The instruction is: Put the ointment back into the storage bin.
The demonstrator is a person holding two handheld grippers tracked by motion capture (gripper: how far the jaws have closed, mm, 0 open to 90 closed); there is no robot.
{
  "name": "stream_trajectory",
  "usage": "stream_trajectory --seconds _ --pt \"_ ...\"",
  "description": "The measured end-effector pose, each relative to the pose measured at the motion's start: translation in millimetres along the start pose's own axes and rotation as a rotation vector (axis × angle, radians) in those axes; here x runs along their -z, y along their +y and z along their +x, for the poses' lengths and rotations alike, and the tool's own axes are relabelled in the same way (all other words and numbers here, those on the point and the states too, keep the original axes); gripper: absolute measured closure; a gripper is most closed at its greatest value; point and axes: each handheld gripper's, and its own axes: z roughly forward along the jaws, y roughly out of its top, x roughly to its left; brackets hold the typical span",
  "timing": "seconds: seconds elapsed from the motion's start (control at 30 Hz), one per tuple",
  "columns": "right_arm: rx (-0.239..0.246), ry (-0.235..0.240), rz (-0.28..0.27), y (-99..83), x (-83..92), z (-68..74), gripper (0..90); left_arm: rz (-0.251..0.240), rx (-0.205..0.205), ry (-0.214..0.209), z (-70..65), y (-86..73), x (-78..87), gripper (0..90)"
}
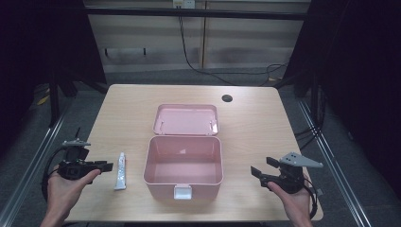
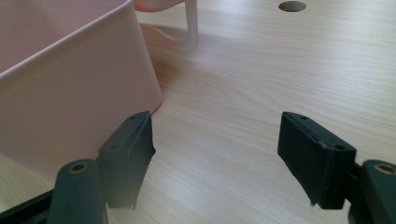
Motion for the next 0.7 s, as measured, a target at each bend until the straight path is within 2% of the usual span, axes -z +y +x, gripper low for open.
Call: stream_trajectory --seconds 0.1,0.17,0.23,0.3,0.43,0.6,0.63,0.7 --pt "0.003 0.003 0.001 0.1 0.0 0.9 26.9 0.018 0.023 0.011 0.6 1.1 -2.2 66.6" --pt "0.001 0.008 0.003 0.5 -0.7 0.8 26.9 0.059 0.017 0.015 0.5 3.7 -5.6 66.6" --pt "0.003 0.009 0.007 0.7 -2.1 0.2 26.8 0.063 0.022 0.031 -0.4 6.4 -7.3 66.9" --pt "0.002 0.010 0.011 0.9 -2.7 0.2 26.8 0.105 0.040 0.023 1.4 12.8 -9.4 67.5" --pt "0.001 0.013 0.013 0.7 -3.3 0.1 26.4 0.189 0.050 0.054 1.3 24.0 -16.2 69.3" --pt "0.001 0.015 0.036 0.1 -4.8 0.8 26.0 0.244 0.070 0.086 2.1 34.7 -24.5 66.6" --pt "-0.001 0.016 0.038 0.0 -4.6 1.0 26.0 0.249 0.085 0.087 1.3 35.7 -26.8 66.4" --pt "0.000 0.014 0.039 -0.1 -4.5 1.2 26.0 0.267 0.088 0.080 1.3 37.0 -28.6 66.4"
